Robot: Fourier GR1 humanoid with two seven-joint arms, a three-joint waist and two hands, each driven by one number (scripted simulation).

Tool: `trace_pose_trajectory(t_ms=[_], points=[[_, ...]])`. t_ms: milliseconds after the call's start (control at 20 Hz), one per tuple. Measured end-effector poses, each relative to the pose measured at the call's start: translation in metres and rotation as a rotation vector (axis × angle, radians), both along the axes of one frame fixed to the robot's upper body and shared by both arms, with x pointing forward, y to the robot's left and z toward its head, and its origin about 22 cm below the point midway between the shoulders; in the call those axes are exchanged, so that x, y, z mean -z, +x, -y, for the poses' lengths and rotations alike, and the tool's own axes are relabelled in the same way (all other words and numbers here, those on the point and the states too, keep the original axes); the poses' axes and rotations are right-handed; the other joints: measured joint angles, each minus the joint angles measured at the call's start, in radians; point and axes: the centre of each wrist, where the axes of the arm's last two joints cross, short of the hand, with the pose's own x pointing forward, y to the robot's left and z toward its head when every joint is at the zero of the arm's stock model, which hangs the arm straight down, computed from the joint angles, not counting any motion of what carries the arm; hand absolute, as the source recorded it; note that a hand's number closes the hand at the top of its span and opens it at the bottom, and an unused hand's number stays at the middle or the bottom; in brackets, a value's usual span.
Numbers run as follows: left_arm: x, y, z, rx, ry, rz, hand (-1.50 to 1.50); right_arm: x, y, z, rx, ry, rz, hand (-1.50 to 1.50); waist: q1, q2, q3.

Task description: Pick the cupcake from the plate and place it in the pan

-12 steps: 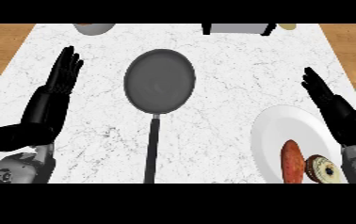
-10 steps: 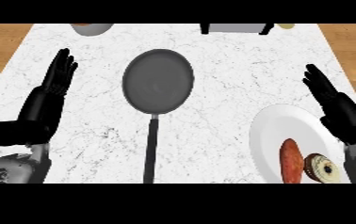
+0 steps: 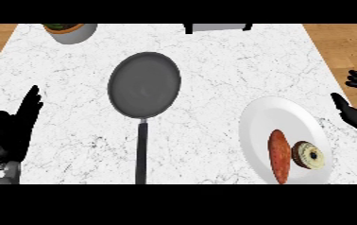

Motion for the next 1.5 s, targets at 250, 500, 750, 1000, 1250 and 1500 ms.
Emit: trace_pose_trajectory(t_ms=[250, 500, 750, 1000, 1250, 1500], points=[[0.003, 0.000, -0.012, -0.037, 0.004, -0.086, 0.00, 0.034, -0.062, 0.007, 0.118, 0.080, 0.133, -1.50, 0.017, 0.001, 0.001], [0.008, 0.008, -0.009, -0.025, 0.012, -0.111, 0.00, 0.019, -0.109, 0.016, 0.093, -0.041, 0.114, -1.50, 0.044, 0.004, -0.001], [0.006, 0.015, -0.003, -0.023, 0.017, -0.114, 0.00, -0.022, -0.129, 0.024, 0.084, -0.254, -0.060, -1.50, 0.054, 0.006, -0.003], [0.001, 0.019, -0.003, -0.005, 0.022, -0.111, 0.00, -0.060, -0.128, 0.022, 0.039, -0.496, -0.305, -1.50, 0.071, 0.011, -0.005], [-0.003, 0.027, 0.001, 0.011, 0.025, -0.104, 0.00, -0.089, -0.113, -0.001, 0.006, -0.667, -0.523, -1.50, 0.088, 0.014, -0.005], [0.001, 0.029, 0.002, 0.017, 0.027, -0.114, 0.00, -0.096, -0.098, -0.029, -0.018, -0.781, -0.704, -1.50, 0.100, 0.015, -0.003]])
